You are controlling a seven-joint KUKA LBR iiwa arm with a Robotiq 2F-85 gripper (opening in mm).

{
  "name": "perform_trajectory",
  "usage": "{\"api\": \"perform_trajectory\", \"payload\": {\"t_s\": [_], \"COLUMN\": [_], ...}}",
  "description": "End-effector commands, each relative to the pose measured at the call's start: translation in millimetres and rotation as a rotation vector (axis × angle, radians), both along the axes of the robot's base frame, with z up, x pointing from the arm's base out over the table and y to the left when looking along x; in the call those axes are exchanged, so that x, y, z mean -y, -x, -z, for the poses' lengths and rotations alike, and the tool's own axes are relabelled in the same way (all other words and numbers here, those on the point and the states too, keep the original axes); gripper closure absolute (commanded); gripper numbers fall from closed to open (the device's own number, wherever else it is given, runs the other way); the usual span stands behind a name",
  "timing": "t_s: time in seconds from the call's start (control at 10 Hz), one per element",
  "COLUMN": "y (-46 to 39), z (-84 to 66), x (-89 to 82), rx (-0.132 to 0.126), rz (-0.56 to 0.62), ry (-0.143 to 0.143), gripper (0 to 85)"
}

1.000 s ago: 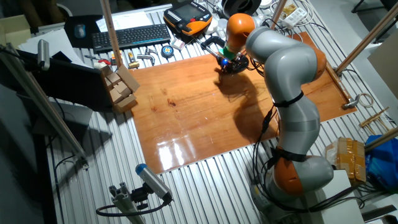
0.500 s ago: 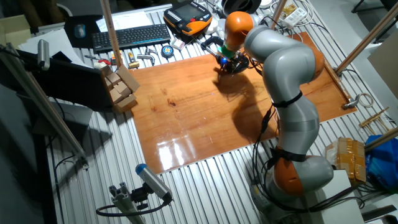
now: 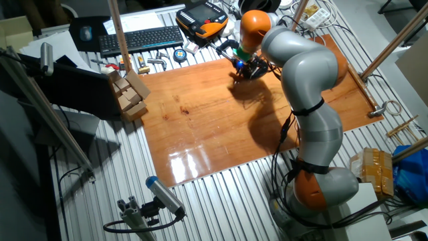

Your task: Sharpen the pencil with a pencil sharpener

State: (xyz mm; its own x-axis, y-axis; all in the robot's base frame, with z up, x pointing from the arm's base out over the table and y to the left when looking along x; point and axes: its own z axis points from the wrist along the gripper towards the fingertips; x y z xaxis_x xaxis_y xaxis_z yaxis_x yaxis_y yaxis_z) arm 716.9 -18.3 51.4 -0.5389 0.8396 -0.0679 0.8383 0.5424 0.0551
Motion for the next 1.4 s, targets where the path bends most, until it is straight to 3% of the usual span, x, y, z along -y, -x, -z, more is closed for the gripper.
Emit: {"api": "perform_trajectory", "payload": {"t_s": [0.0, 0.6, 0.7, 1.3], "y": [-0.7, -4.4, -5.2, -6.3], "z": [-0.6, -7.5, -8.8, -17.3], "x": [-0.6, -2.5, -3.0, -2.0], "rx": [-0.002, -0.018, -0.021, -0.034], "rz": [-0.001, -0.001, -0.001, 0.0], "ry": [0.0, 0.006, 0.008, 0.005], "gripper": [85.0, 85.0, 68.0, 68.0]}}
